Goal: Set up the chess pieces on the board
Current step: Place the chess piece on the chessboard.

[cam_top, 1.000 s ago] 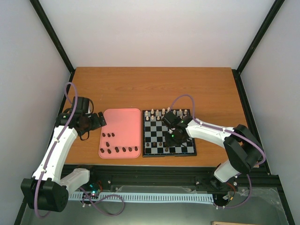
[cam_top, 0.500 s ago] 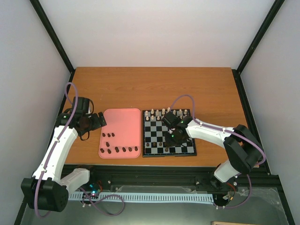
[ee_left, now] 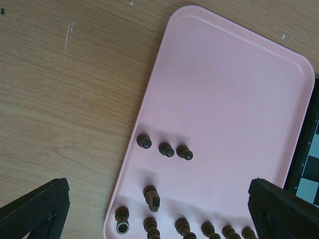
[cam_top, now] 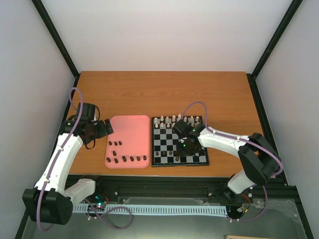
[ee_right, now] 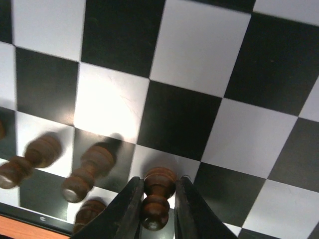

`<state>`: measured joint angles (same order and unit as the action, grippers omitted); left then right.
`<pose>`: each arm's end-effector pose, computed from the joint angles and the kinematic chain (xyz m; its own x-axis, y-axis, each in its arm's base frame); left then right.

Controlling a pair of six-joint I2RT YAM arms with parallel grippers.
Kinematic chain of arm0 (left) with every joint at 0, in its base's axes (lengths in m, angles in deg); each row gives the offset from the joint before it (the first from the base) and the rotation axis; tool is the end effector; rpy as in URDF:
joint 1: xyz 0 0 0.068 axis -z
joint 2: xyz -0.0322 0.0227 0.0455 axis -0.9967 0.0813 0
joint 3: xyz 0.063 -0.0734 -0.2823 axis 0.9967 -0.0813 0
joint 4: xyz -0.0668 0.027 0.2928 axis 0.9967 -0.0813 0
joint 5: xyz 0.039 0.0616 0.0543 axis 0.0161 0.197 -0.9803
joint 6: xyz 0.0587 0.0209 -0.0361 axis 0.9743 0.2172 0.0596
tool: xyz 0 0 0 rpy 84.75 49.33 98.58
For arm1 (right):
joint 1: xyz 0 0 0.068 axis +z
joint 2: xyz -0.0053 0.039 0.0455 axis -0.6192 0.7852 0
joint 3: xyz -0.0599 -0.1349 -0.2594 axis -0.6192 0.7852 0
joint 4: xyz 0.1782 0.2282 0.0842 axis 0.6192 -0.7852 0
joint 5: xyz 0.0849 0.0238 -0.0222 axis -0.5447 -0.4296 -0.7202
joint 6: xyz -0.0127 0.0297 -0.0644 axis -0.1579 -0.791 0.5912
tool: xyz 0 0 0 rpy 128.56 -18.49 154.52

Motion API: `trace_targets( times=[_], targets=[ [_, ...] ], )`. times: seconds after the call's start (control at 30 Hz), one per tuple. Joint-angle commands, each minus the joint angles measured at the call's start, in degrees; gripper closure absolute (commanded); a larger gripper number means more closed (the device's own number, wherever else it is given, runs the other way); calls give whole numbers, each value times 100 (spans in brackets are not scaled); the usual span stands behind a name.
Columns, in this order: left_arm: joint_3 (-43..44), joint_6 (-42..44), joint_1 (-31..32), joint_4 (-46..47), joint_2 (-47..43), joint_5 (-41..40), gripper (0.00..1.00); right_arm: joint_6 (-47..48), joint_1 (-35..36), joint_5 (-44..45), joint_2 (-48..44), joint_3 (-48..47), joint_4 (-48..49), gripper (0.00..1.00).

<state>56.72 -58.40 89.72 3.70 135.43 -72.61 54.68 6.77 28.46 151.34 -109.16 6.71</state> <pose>0.2205 -0.0166 0.2789 -0.8193 -0.4193 -0.3910 -0.3635 0.9073 -0.2114 0.2094 0.2143 0.1461 -0.9660 -0.2241 -0.1287 -0.2416 0.9600 0.1419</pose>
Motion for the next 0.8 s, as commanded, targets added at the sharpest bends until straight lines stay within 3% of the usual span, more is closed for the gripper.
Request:
trace_targets(
  times=[0.0, 0.5, 0.77],
  targets=[
    [4, -106, -42, 64, -42, 43, 0, -106, 49, 184, -8, 155, -352, 80],
    [-3, -106, -38, 99, -18, 43, 0, 78, 49, 92, -80, -142, -306, 71],
    [32, -89, -48, 98, -18, 39, 0, 90, 49, 158, -65, -527, -447, 70]
  ],
)
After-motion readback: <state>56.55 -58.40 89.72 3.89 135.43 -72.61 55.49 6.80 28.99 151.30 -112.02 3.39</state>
